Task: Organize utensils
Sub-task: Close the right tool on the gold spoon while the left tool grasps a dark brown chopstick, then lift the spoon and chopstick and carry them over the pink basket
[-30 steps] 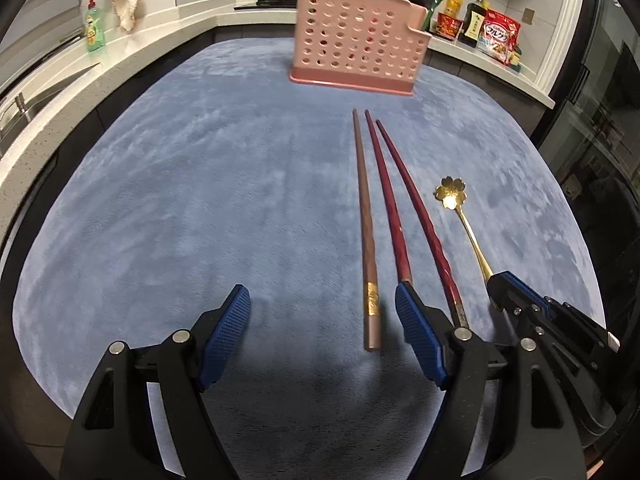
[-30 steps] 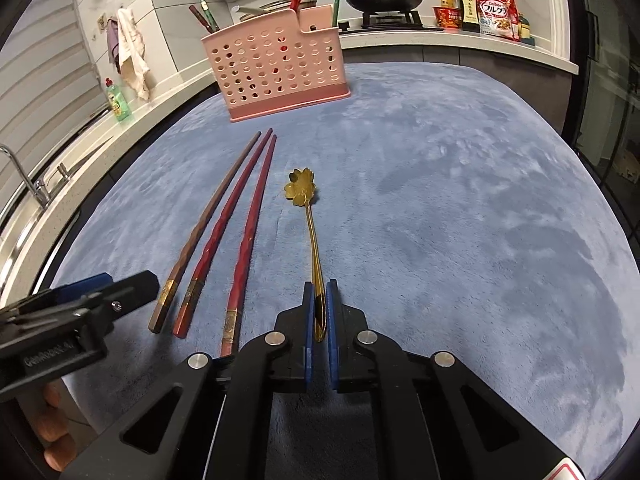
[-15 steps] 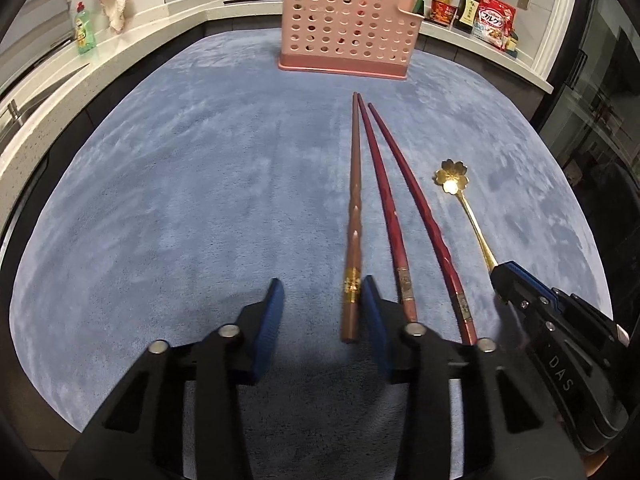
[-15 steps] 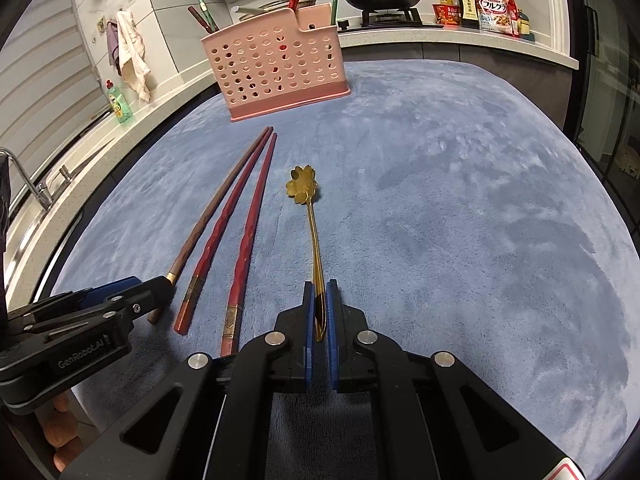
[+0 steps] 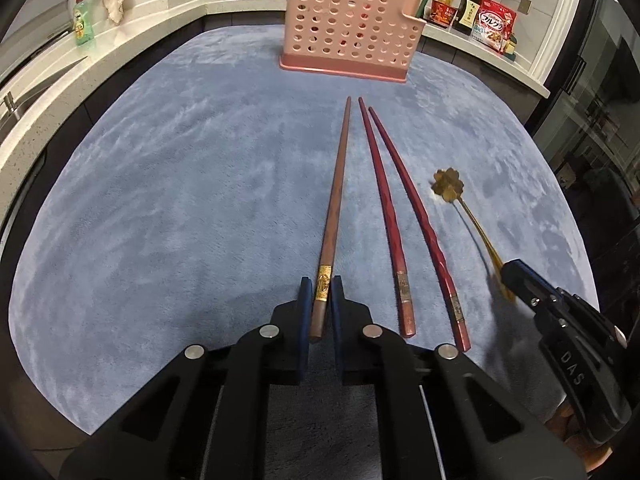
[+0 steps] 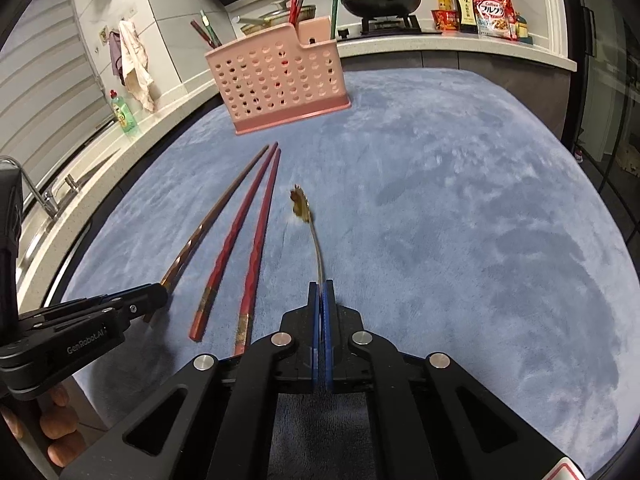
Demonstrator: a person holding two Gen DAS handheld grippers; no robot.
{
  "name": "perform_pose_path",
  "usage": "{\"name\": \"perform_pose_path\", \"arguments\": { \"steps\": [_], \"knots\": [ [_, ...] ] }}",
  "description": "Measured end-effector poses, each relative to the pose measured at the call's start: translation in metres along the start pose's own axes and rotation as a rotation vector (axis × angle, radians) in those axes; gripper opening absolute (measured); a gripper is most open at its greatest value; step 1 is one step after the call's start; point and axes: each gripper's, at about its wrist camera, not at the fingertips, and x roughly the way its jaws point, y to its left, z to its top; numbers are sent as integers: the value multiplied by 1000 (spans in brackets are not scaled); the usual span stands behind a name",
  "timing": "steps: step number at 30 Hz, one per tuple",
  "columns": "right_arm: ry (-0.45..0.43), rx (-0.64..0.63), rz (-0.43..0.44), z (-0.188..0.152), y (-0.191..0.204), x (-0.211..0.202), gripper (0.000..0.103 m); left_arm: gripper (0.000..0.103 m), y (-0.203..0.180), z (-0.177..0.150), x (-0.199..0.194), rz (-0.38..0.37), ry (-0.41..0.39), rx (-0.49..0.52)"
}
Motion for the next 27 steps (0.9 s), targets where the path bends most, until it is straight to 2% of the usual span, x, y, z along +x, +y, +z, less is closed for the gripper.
{"name": "perform_pose_path", "arguments": {
  "steps": [15,27],
  "knots": [
    [-109,29,2,43,-11,-35,1,9,10,35,-51,-10,-111,-22],
    [-224,14,37,95,-6,-55,1,7,12,95,-88,-18,-224,-16]
  ]
}}
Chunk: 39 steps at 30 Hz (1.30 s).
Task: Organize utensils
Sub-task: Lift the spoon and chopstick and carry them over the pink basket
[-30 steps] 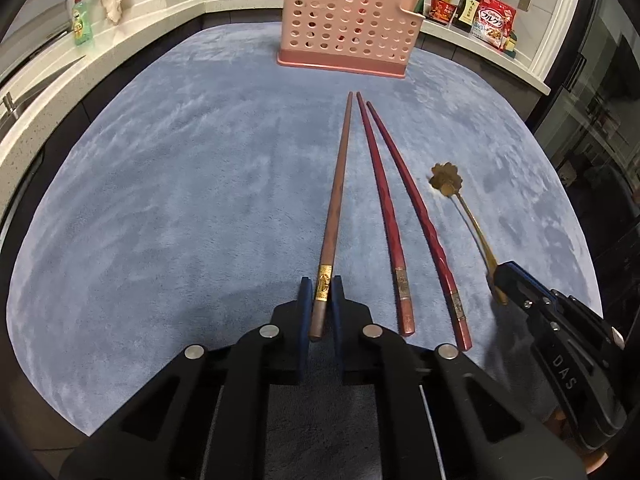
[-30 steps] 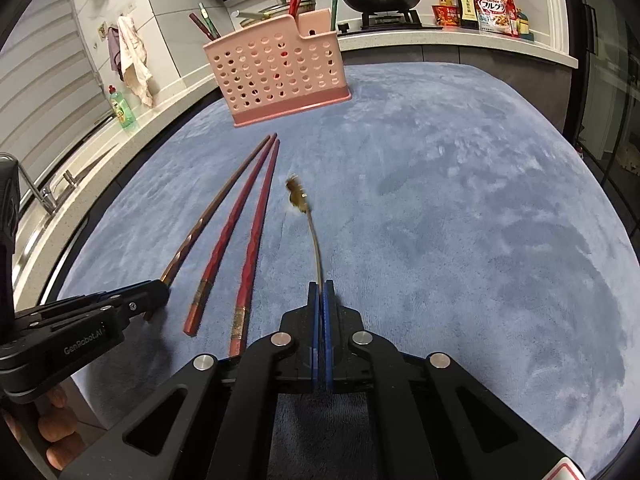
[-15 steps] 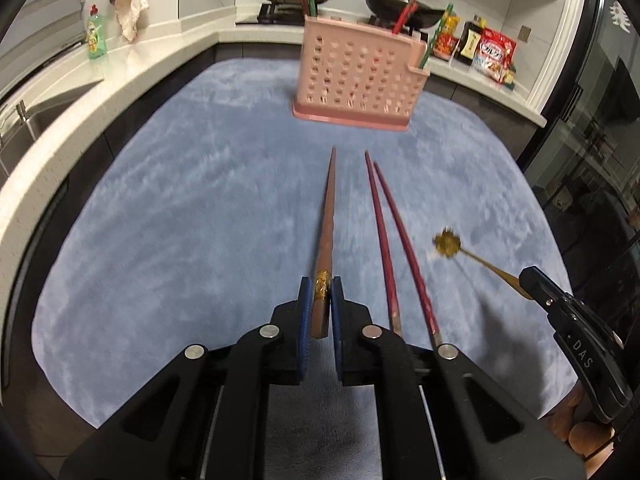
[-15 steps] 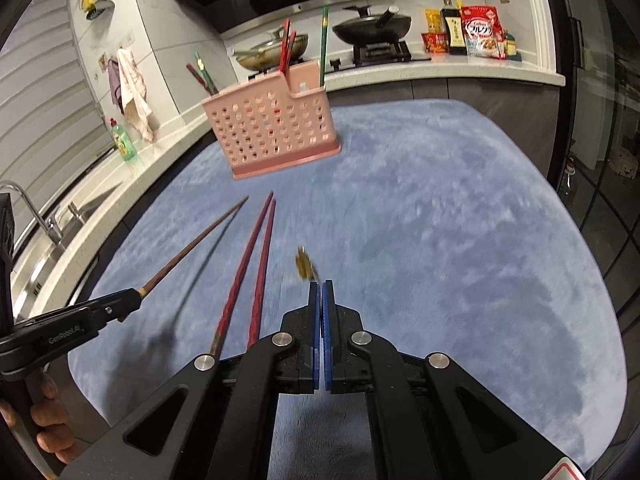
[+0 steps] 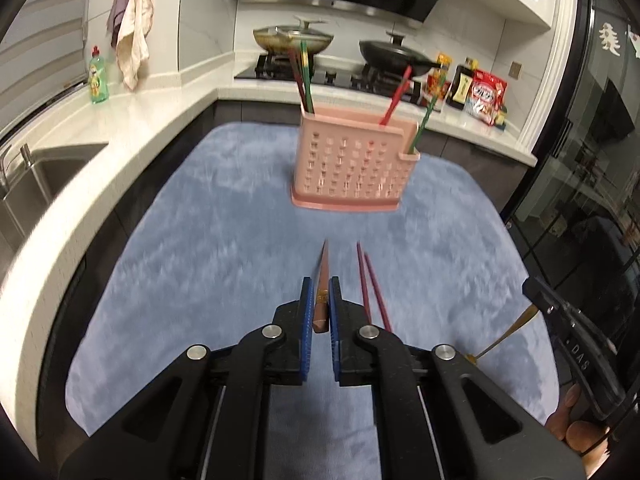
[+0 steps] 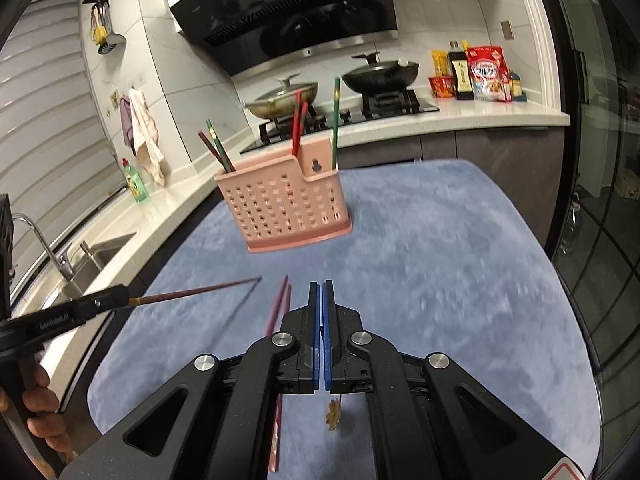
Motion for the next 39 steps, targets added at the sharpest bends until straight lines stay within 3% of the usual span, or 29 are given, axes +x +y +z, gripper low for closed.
{"name": "perform_pose_path", "arguments": {
  "steps": [15,31,39],
  "knots": [
    [-62,9,91,81,7,18,1,7,-6,123,-21,16,-176,67],
    [-156,-36,171,221,52,92,1,7,-29,268,-22,35,-382,77],
    [-103,-38,158,233,63,150,1,7,-34,291,14,32,-404,97]
  ]
}}
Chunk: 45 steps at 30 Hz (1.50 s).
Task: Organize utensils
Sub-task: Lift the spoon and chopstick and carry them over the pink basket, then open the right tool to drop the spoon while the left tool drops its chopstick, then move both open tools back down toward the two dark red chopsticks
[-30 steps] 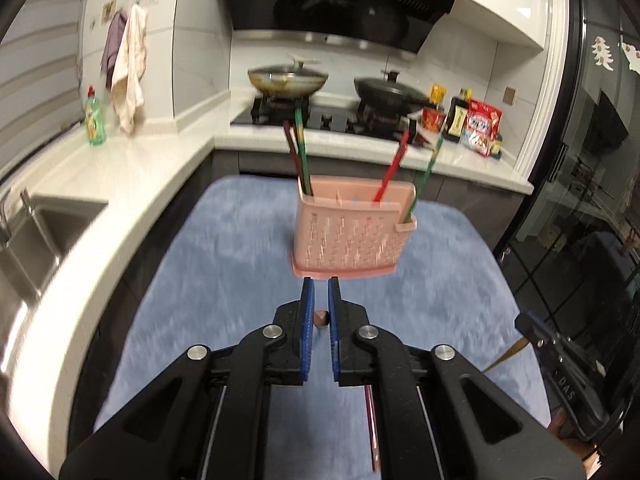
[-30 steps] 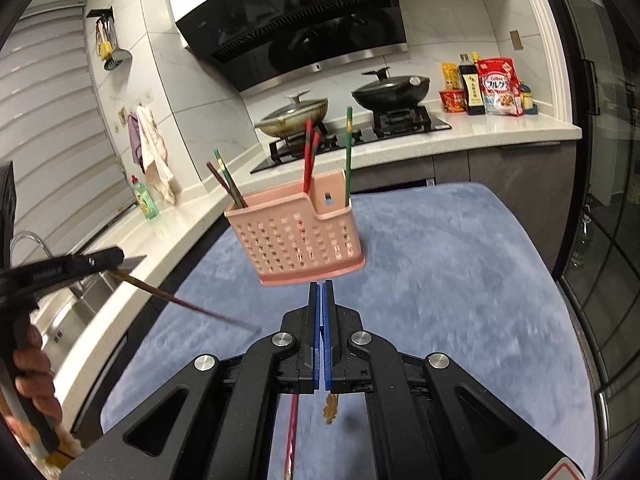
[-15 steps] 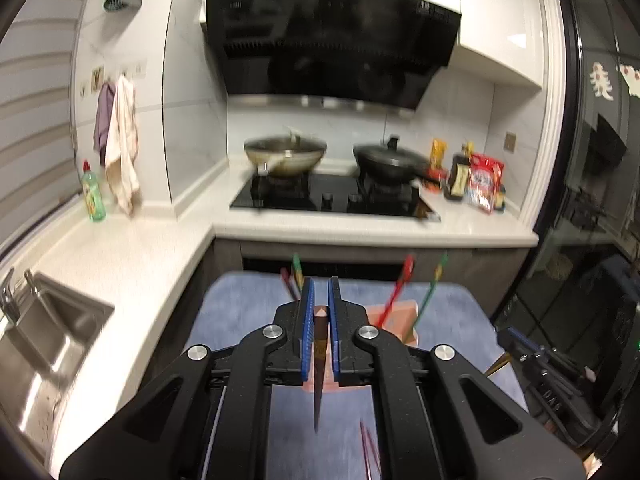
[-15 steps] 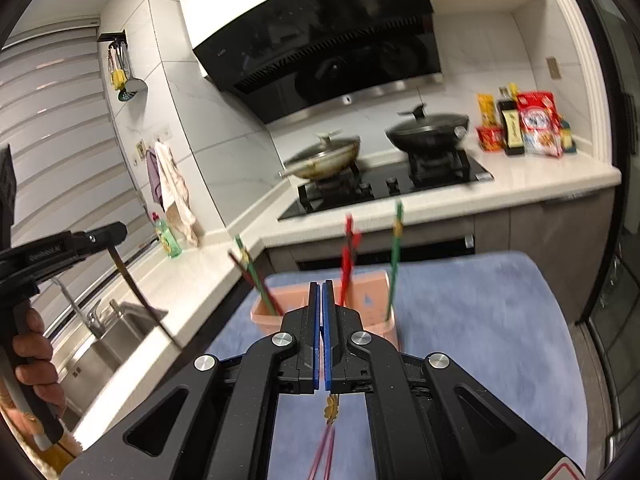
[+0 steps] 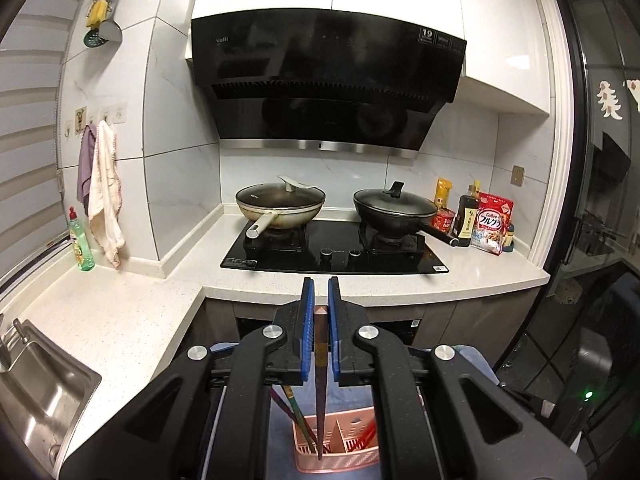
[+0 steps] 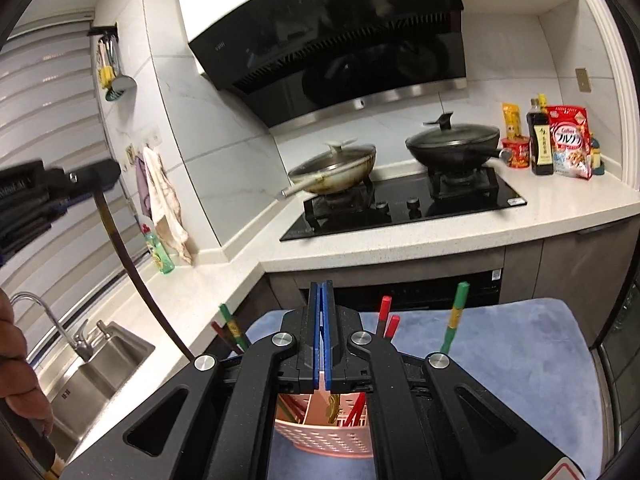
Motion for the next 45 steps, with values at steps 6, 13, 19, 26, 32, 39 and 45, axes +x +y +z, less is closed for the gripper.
{"name": "perform_pose_path", "arguments": {
  "steps": [6,13,19,26,32,39,45],
  "knots": [
    [54,30,-3,-17,-9,26,1,7,2,-12,22,-8,33,-13],
    [106,42,-7,-31,-19,46,2,7,5,-31,39,-14,89,-24],
    [83,58,-15,-28,-22,34,9,12,10,-43,41,-20,108,-53],
    [57,49,-1,-23,-17,2,14,42,11,-57,26,14,111,-42],
    [50,38,-4,-39,-16,-42,28,48,13,-88,1,59,157,-5],
    [110,-6,-43,-96,-14,-88,32,56,18,-159,-25,99,272,-2],
    [180,-75,-99,-162,-7,-120,34,56,13,-229,-53,132,352,35]
  ]
}}
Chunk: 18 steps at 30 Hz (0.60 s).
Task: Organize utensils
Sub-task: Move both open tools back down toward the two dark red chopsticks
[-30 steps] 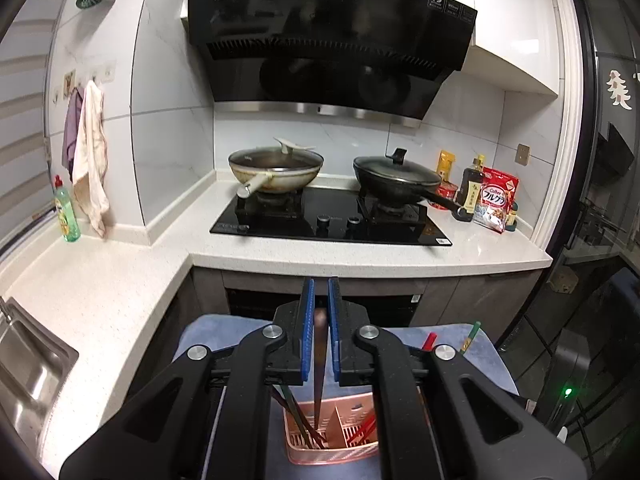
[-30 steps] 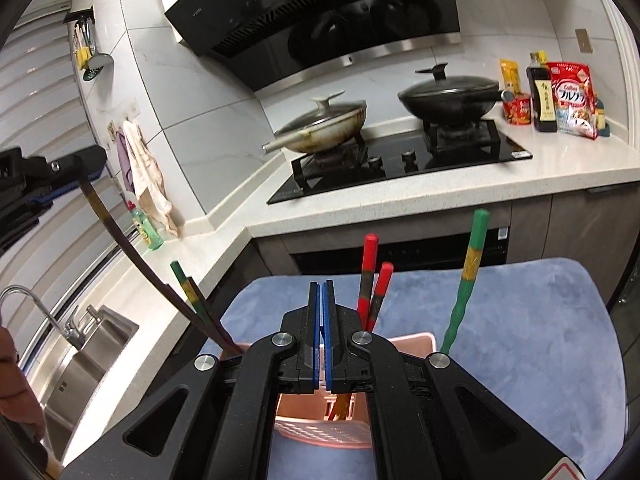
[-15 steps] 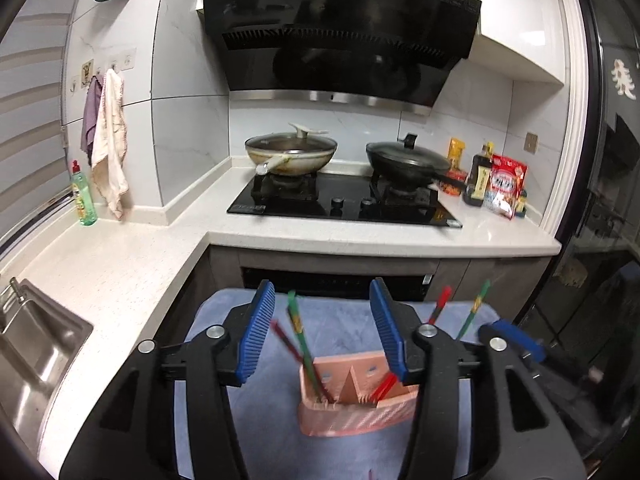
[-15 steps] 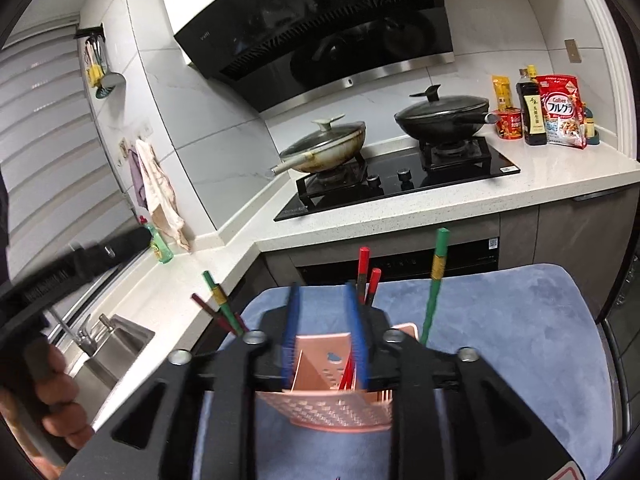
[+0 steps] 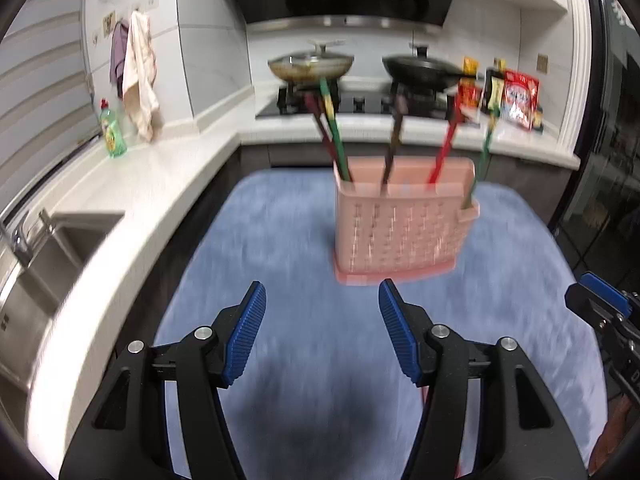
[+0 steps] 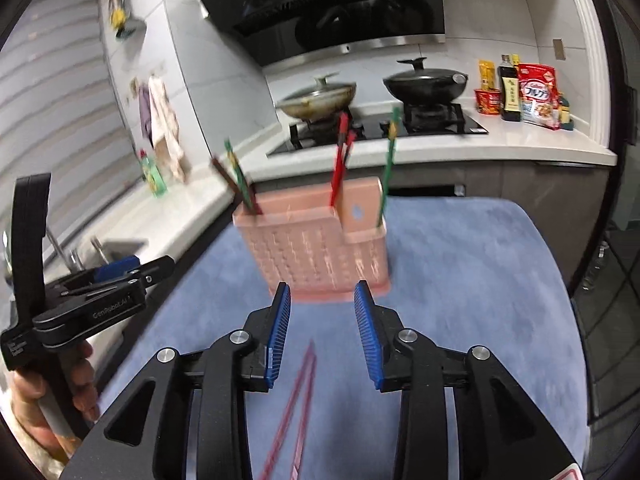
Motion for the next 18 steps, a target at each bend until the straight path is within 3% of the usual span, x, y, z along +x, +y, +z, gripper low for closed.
{"name": "perform_pose_path", "arguments": {
  "steps": [11,18],
  "knots": [
    [140,-45,-52,-117,26,-7,34,56,-7,-94,-4,20,107,-16],
    [194,-31,-32,-152,32,-6,34,56,-2,-130,-5,21,152,-54]
  ]
}}
